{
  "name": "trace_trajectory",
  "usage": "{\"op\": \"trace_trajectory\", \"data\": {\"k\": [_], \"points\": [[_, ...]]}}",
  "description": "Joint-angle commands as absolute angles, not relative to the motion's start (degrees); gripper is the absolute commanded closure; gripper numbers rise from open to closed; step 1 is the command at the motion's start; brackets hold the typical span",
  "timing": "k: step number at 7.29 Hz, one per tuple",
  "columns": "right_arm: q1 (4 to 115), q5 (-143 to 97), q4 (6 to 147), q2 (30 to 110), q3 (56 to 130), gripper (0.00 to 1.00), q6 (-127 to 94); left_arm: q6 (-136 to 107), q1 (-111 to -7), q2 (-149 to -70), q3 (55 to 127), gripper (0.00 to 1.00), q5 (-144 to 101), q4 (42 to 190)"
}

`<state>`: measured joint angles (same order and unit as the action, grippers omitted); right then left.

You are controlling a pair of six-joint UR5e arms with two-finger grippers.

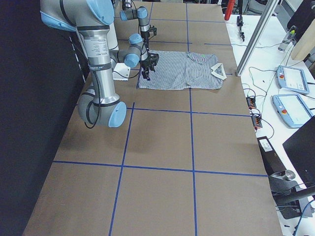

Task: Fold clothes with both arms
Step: 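Grasp the hem corners with both grippers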

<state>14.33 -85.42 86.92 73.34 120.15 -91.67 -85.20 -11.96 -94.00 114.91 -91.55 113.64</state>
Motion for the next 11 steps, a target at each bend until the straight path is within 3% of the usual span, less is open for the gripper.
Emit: {"op": "trace_trajectory", "data": {"k": [1,5,7,11], "points": [[14.33,-85.43,86.92,73.39,120.06,0.00,-91.67,-85.08,-11.95,-94.04,115.13,1.00,-91.67,113.64],[12.67,-84.12,87.01,73.91,119.18,0.02,-93.32,-84.99,-11.95,-94.04,116.10,1.00,-91.58,113.64],[9.77,-82.10,87.01,74.18,116.21,0.18,-96.23,-84.99,-11.95,-94.39,116.10,1.00,-91.76,113.64],[5.71,-80.51,87.45,76.90,115.66,0.31,-96.85,-84.99,-11.95,-95.10,116.10,1.00,-91.85,113.64]]}}
